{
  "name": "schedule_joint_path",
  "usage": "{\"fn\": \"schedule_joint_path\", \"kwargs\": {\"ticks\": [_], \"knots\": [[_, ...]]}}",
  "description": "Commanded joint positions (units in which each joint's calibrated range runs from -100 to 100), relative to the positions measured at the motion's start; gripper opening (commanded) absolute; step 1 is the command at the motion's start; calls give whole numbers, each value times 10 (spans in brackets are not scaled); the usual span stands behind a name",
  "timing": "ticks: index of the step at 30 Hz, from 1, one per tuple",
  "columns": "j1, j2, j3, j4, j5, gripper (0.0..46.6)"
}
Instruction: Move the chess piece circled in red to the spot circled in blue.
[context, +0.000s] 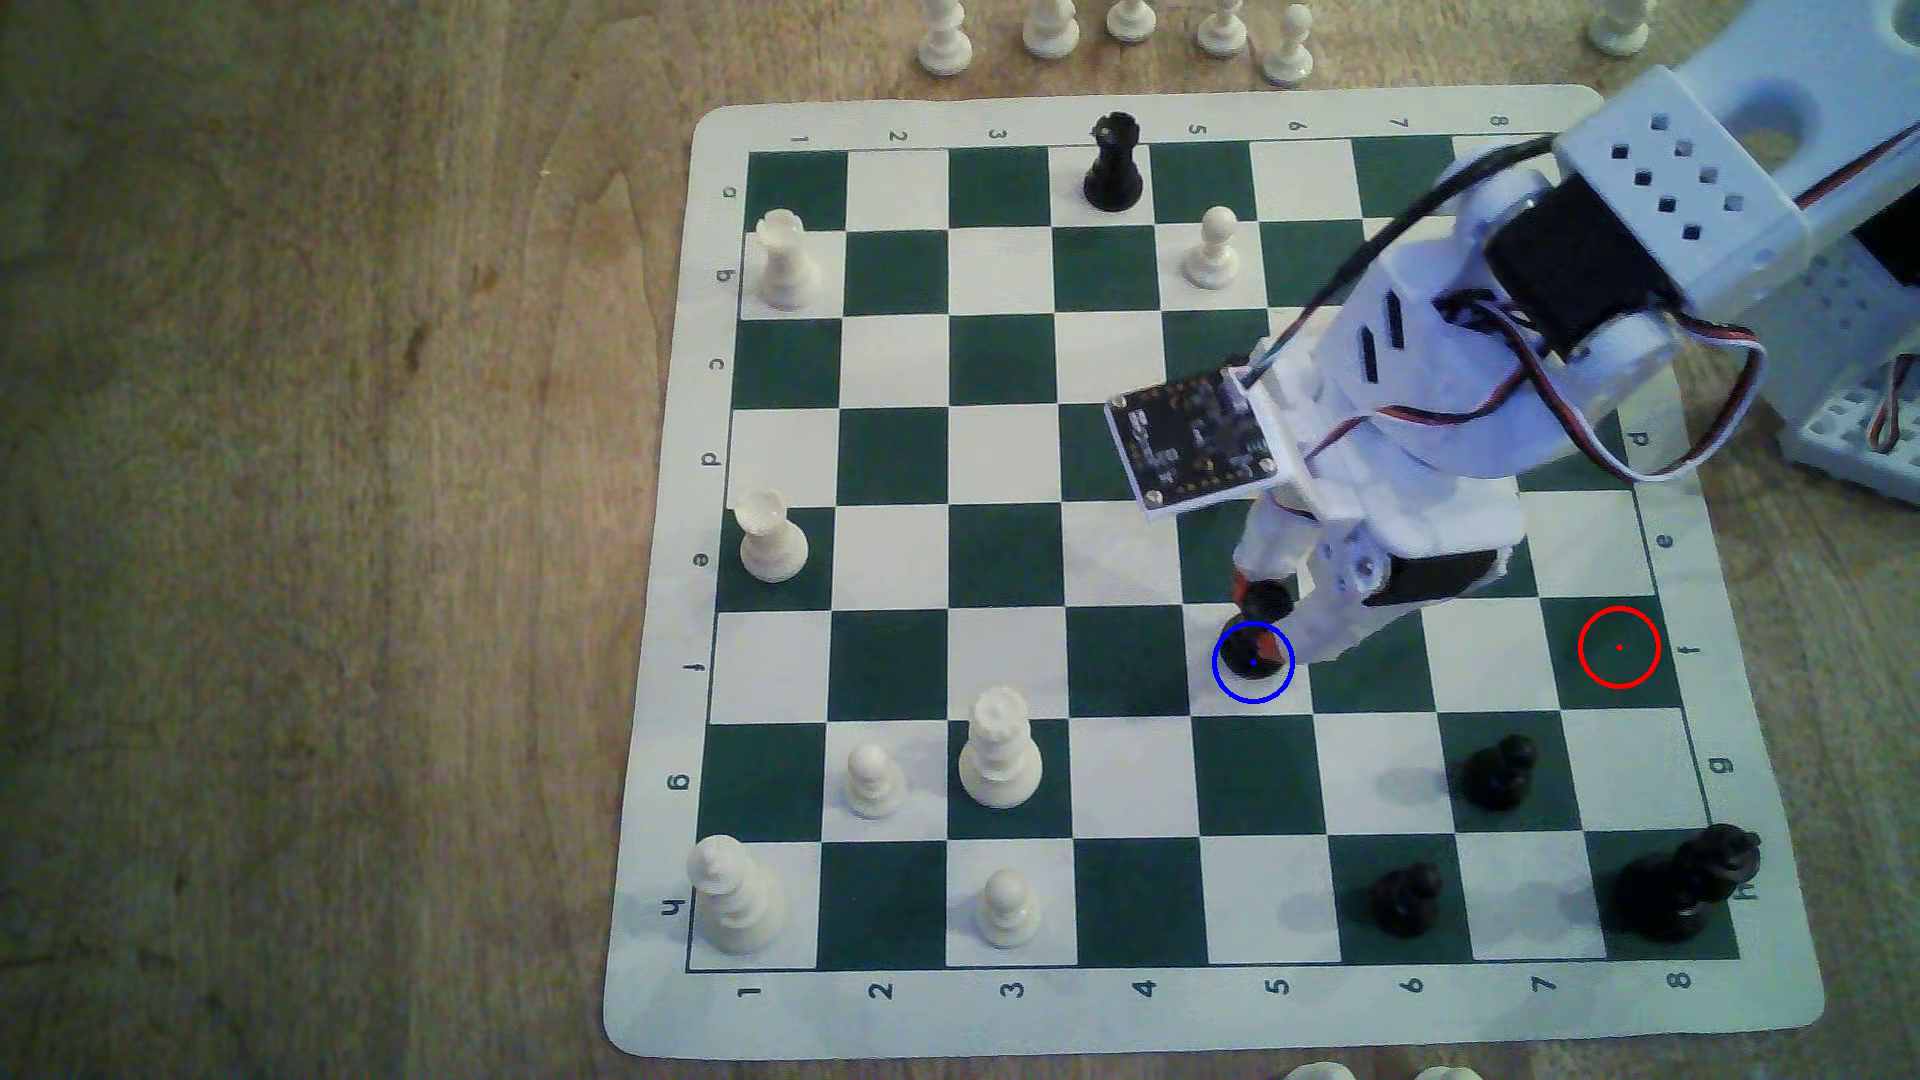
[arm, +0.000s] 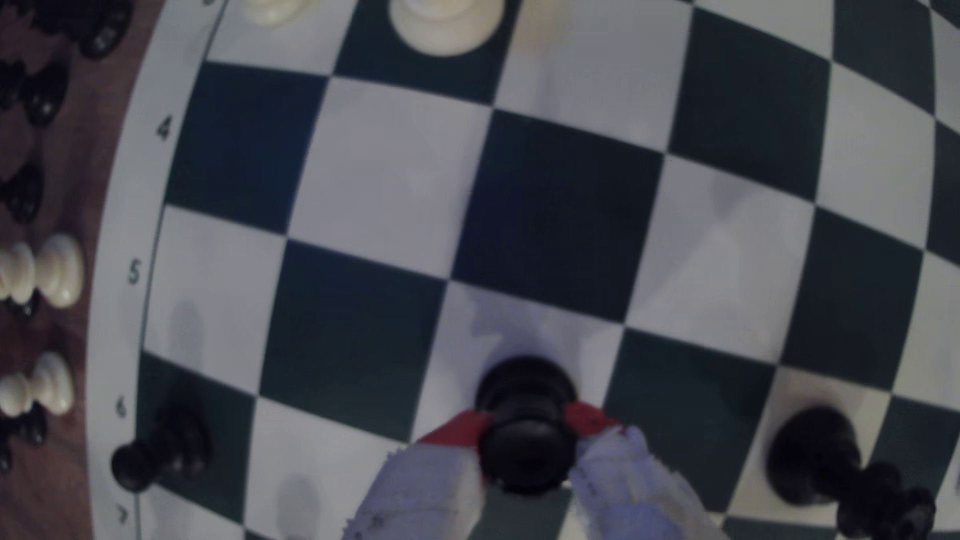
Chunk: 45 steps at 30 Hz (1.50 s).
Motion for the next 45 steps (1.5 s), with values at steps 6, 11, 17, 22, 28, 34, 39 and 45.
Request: {"fn": "schedule_joint_path", "kwargs": {"ticks": [6,11,17,22,28,34,39,45], "knots": [[-3,-18,-52,-10,2,39],[-4,-18,-52,-13,1,43],[1,-27,-40,-13,-11,267],[7,-44,-18,-14,-10,311],[14,-87,22,0,-3,316],[4,-207,118,24,-6,316],[0,-348,234,60,-10,313],[11,-494,334,76,-15,249]]}}
